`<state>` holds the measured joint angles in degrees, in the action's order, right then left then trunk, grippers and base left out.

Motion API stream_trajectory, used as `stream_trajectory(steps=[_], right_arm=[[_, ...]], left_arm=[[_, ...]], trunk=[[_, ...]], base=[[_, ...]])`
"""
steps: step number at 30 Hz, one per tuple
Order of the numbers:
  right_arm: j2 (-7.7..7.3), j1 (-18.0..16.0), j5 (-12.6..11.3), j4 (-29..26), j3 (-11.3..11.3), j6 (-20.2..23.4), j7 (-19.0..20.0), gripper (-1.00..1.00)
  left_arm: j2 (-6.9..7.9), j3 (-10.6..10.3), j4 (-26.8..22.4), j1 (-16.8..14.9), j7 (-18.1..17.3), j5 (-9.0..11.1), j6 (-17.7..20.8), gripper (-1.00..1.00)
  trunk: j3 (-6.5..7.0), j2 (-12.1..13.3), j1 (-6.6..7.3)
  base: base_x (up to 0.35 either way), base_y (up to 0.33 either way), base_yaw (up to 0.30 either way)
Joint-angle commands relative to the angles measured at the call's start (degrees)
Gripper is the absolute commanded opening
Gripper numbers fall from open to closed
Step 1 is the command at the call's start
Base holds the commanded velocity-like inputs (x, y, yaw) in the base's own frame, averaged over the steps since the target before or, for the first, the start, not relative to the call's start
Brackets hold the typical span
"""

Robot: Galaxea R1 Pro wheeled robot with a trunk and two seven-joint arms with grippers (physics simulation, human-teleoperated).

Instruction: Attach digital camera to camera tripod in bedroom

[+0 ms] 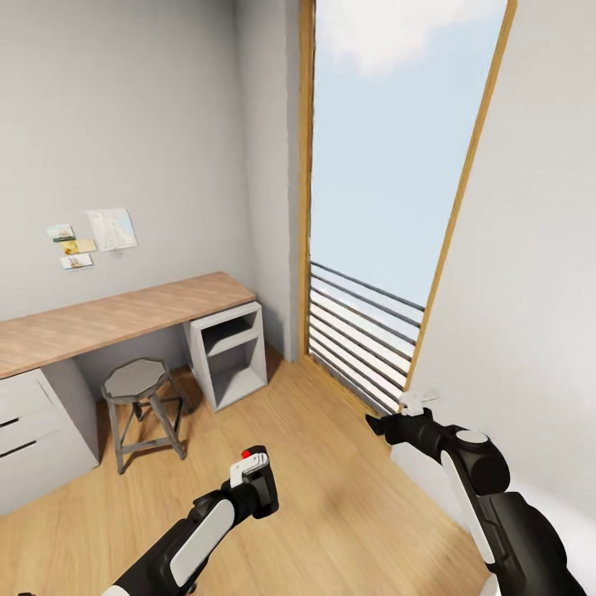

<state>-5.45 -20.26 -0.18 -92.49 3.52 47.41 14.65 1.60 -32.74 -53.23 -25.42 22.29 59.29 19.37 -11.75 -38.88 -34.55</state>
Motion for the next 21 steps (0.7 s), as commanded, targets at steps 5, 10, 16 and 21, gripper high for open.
stream_trajectory(steps=[5, 10, 16, 21], right_arm=[[0.03, -0.05, 0.0, -0.06, 0.01, 0.18, 0.11, 1.0], [0.08, -0.08, 0.0, -0.06, -0.05, 0.22, 0.11, 1.0], [0.14, -0.24, 0.0, -0.06, -0.02, 0.64, 0.11, 1.0], [0.1, -0.3, 0.0, -0.06, -0.01, 0.73, 0.11, 1.0]], left_arm=[[0.07, -0.24, -0.14, -0.07, 0.43, 0.31, 0.05, -1.0], [0.07, -0.22, -0.16, -0.07, 0.42, 0.25, 0.05, -1.0], [0.11, -0.22, -0.15, -0.07, 0.41, 0.22, 0.05, -1.0], [0.11, -0.22, -0.13, -0.07, 0.39, 0.21, 0.05, -1.0]], trunk=[[-0.1, -0.08, -0.02], [-0.1, -0.08, -0.02], [-0.1, -0.08, -0.02], [-0.1, -0.08, -0.02]], base=[[0.017, -0.012, 0.01], [0.11, -0.116, 0.003], [0.118, -0.103, 0.047], [0.018, -0.015, 0.233]])
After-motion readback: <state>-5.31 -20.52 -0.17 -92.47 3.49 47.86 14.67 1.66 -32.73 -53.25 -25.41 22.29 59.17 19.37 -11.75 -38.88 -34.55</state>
